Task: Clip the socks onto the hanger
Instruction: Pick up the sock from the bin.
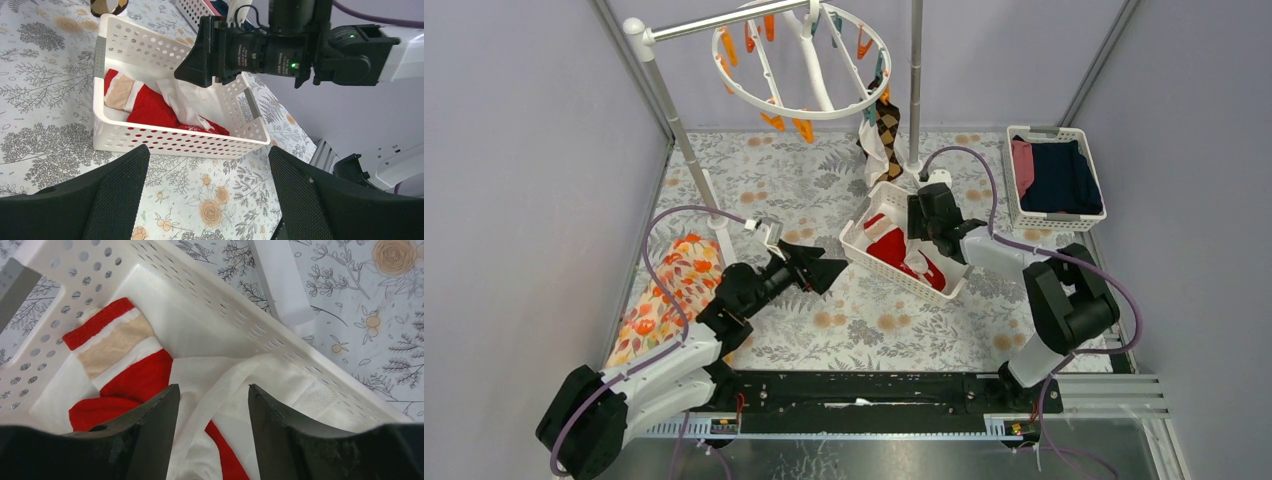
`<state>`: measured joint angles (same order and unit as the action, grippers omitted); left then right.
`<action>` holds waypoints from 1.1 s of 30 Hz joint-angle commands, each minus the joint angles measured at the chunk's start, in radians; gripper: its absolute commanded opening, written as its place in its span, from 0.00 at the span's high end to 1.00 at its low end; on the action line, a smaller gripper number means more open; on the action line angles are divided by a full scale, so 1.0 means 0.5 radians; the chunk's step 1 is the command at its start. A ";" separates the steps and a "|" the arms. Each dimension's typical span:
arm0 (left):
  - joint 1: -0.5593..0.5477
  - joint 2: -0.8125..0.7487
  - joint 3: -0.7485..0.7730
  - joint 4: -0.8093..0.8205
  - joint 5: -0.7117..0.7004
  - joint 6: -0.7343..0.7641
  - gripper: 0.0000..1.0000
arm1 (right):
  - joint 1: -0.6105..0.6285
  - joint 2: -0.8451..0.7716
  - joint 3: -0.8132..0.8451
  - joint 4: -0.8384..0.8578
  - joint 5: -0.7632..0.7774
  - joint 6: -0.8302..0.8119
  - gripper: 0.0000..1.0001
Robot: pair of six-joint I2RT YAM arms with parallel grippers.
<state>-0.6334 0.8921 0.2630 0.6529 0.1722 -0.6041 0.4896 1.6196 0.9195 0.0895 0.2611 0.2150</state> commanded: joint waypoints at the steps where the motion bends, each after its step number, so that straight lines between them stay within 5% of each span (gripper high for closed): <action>1: 0.023 -0.050 -0.038 0.118 0.011 0.002 0.08 | -0.004 0.099 -0.002 0.088 0.139 0.206 0.41; 12: 0.027 -0.173 -0.151 0.200 0.008 -0.040 0.08 | -0.007 0.232 0.009 0.130 0.133 0.283 0.55; 18: 0.029 -0.171 -0.146 0.204 0.034 -0.055 0.09 | -0.006 0.158 -0.039 0.150 0.109 0.279 0.80; 22: 0.027 -0.179 -0.146 0.217 0.055 -0.076 0.09 | -0.006 0.039 -0.088 0.177 0.107 0.272 0.84; 26: 0.028 -0.184 -0.149 0.256 0.084 -0.132 0.09 | -0.004 -0.125 -0.173 0.251 0.085 0.241 0.99; 33: 0.030 -0.044 -0.103 0.440 0.252 -0.390 0.09 | -0.004 -0.579 -0.407 0.490 -0.214 -0.035 1.00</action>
<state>-0.6262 0.8238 0.2028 0.7536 0.2279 -0.7044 0.4896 1.4582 0.7662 0.2211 0.2569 0.2893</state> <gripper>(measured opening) 0.908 0.019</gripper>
